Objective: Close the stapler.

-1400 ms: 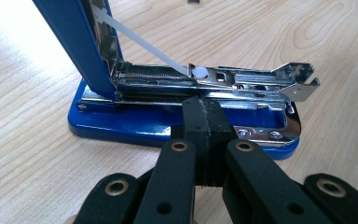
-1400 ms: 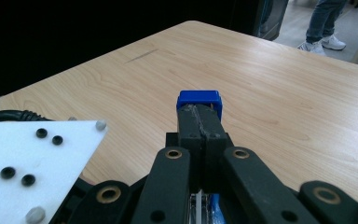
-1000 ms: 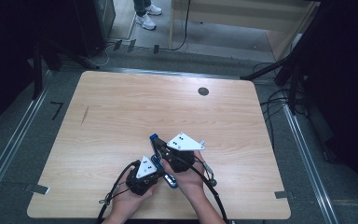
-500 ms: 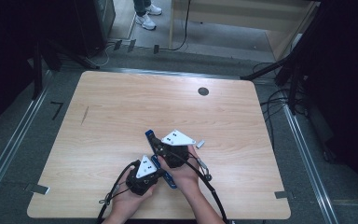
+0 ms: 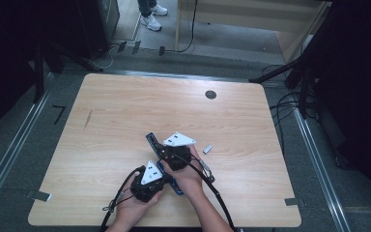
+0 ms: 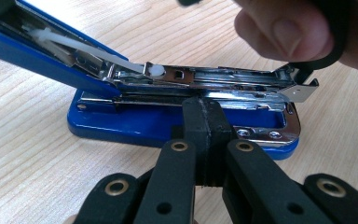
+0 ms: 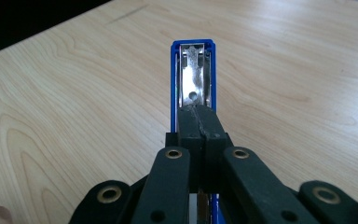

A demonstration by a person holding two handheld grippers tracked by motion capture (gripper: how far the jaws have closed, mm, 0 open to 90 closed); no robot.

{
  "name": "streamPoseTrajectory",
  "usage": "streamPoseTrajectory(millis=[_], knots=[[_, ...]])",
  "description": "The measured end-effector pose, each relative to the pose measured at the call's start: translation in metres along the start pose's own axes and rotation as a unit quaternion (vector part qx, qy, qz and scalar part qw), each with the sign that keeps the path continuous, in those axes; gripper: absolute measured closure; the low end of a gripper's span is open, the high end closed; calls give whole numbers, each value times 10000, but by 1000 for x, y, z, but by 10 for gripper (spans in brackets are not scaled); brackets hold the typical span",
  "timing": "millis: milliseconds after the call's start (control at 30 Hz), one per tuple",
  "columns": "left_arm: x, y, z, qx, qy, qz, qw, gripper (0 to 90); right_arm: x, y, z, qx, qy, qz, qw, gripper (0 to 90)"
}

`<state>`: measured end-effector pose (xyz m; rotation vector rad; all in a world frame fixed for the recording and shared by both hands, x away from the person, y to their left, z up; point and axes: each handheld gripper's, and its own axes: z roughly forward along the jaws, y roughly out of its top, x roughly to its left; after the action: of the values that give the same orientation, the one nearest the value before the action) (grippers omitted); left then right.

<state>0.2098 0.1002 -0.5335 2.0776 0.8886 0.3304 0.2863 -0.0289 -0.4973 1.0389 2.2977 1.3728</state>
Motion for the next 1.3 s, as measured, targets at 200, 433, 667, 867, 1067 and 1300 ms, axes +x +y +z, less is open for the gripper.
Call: streamPoseTrajectory(millis=[200,433,667,867,1067,1300], knots=[[0,0,0,0,2,12,10000,900,-1,2,8,277,-9,62,9996,900],[0,0,0,13,-16,44,10000,900,-2,2,20,619,-45,126,9980,900],[0,0,0,8,-15,43,10000,900,-3,6,24,736,-41,155,9972,900],[0,0,0,13,-17,42,10000,900,-5,7,13,537,-74,196,9983,900],[0,0,0,14,-19,51,10000,900,-9,11,-1,336,-78,178,9992,900],[0,0,0,1,-23,31,10000,900,-19,12,-17,183,-209,173,9995,892]])
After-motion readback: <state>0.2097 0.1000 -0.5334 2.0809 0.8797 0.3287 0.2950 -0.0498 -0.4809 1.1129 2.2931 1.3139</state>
